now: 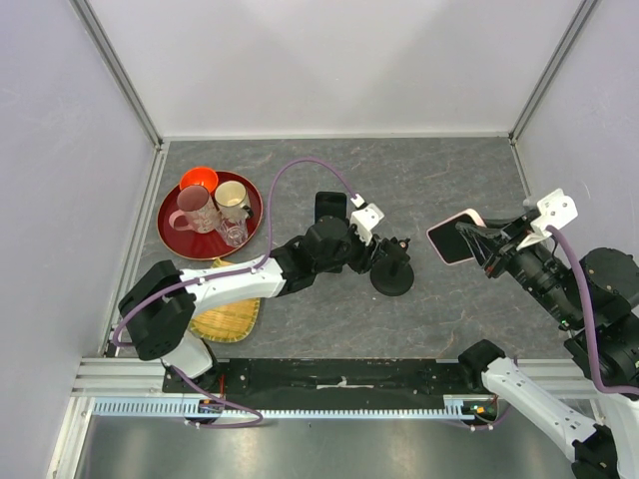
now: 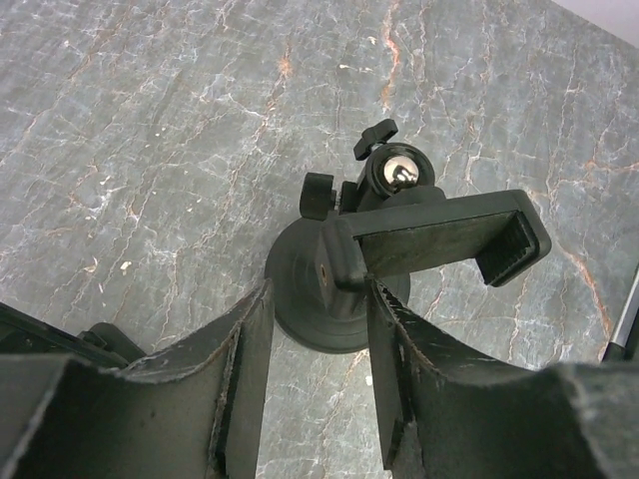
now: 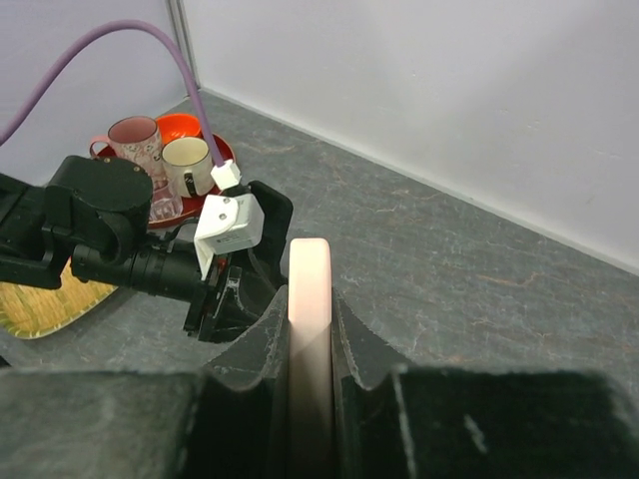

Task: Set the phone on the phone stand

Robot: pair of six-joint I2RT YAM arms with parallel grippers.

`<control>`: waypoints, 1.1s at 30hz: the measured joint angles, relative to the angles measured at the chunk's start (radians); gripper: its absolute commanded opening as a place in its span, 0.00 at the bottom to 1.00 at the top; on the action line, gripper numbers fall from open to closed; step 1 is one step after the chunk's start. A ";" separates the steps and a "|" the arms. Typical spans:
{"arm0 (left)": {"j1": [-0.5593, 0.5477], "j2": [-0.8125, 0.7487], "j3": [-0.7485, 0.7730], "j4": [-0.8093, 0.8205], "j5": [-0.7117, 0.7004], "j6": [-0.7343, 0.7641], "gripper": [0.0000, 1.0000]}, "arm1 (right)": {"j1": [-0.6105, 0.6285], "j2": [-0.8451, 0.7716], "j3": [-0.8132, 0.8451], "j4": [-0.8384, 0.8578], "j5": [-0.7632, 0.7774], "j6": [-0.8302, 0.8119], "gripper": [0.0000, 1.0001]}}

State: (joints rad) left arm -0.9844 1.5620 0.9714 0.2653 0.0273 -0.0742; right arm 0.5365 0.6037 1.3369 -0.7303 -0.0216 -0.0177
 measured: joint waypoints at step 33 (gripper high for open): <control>0.008 -0.004 0.048 -0.016 0.010 0.074 0.02 | 0.000 -0.006 -0.070 -0.003 -0.100 -0.045 0.00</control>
State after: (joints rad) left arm -0.9764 1.5578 1.0191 0.2493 0.0368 -0.0002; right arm 0.5365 0.5972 1.2671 -0.7334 -0.1215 -0.0628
